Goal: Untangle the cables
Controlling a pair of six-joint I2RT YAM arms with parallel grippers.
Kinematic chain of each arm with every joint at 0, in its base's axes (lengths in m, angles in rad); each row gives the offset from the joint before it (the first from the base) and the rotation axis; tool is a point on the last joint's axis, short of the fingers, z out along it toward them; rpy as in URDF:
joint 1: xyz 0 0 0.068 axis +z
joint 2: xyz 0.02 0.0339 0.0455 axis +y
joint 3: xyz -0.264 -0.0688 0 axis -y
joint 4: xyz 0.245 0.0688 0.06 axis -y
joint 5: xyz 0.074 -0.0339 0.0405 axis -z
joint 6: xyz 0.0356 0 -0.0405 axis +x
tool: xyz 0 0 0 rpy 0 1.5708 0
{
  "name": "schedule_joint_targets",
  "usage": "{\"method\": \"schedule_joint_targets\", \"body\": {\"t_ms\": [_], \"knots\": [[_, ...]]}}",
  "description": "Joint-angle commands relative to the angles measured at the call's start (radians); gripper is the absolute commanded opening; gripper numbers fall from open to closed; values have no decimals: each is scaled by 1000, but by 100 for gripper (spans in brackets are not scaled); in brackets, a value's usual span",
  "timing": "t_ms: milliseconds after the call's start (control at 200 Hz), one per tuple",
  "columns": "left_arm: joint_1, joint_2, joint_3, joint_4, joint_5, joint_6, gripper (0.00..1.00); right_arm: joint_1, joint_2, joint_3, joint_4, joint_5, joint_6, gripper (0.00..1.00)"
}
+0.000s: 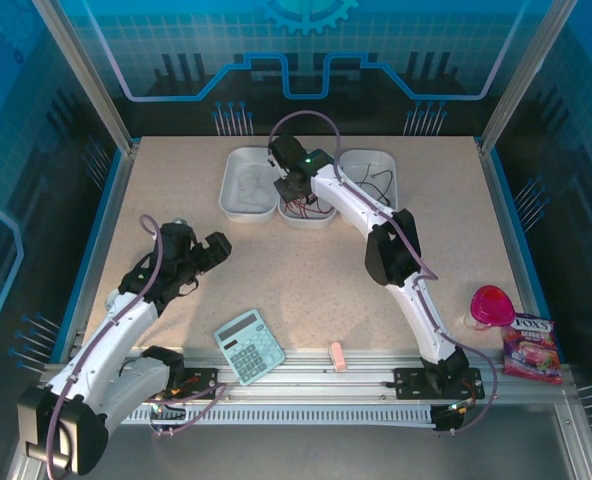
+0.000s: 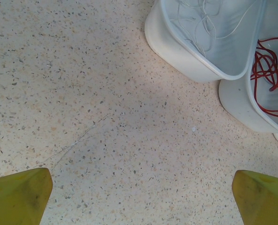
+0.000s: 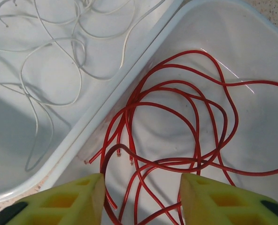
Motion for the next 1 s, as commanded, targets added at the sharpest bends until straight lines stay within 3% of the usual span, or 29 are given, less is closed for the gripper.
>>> {"method": "schedule_joint_targets", "body": {"t_ms": [0, 360, 480, 550, 720, 996], "knots": [[10, -24, 39, -26, -9, 38, 99, 5, -137, -46, -12, 5, 31, 51], [11, -70, 68, -33, -100, 93, 99, 26, -639, -574, 183, 36, 135, 74], [11, -89, 68, 10, -129, 119, 99, 20, -820, -786, 246, 97, 185, 86], [11, -100, 58, 53, -140, 151, 99, 15, -922, -908, 273, 152, 220, 100], [12, -115, -8, 173, -251, 207, 99, -28, -1150, -1178, 342, 251, 307, 100], [11, -95, -223, 574, -370, 378, 99, -92, -1377, -1561, 558, 412, 321, 100]]}}
